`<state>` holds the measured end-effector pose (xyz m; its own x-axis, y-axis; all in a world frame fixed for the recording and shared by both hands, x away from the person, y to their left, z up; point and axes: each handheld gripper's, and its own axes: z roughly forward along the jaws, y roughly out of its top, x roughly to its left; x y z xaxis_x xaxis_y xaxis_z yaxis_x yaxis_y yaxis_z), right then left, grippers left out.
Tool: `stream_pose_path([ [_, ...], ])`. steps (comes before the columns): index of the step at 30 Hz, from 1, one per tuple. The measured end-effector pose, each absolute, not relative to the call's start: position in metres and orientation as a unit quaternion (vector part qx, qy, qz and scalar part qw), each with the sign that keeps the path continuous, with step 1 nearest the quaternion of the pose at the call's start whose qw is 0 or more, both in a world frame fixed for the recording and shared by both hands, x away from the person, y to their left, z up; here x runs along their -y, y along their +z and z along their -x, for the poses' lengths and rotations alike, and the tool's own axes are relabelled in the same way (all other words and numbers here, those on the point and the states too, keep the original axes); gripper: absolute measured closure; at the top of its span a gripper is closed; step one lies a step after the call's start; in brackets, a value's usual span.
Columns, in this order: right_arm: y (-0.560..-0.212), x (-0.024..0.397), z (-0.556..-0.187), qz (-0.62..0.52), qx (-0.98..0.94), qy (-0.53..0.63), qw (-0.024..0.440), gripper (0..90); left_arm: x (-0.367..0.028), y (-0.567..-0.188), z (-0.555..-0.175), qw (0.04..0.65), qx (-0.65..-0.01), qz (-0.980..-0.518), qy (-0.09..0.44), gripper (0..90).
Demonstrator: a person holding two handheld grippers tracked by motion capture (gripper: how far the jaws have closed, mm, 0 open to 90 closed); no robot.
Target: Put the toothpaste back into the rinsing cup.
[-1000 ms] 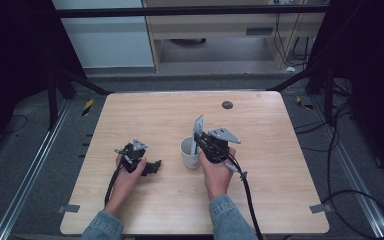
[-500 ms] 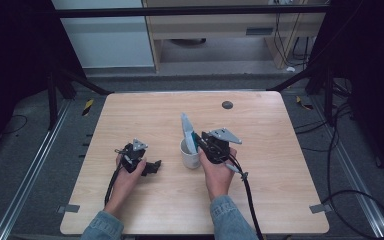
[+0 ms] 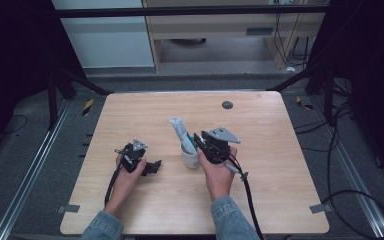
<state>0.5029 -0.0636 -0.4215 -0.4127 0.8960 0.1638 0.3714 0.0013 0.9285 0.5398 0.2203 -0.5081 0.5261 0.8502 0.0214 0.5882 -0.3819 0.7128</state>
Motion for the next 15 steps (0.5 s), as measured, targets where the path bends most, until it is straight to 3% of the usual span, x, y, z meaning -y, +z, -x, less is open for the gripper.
stream_pose_path([
  [10,-0.410,0.061,-0.500,-0.462,-0.691,0.486,0.270,52.0,-0.220,-0.508,-0.540,0.333,-0.445,-0.808,0.197,0.0],
  [15,-0.407,0.065,-0.503,-0.456,-0.724,0.451,0.255,33.4,-0.220,-0.508,-0.540,0.333,-0.445,-0.808,0.197,0.0],
])
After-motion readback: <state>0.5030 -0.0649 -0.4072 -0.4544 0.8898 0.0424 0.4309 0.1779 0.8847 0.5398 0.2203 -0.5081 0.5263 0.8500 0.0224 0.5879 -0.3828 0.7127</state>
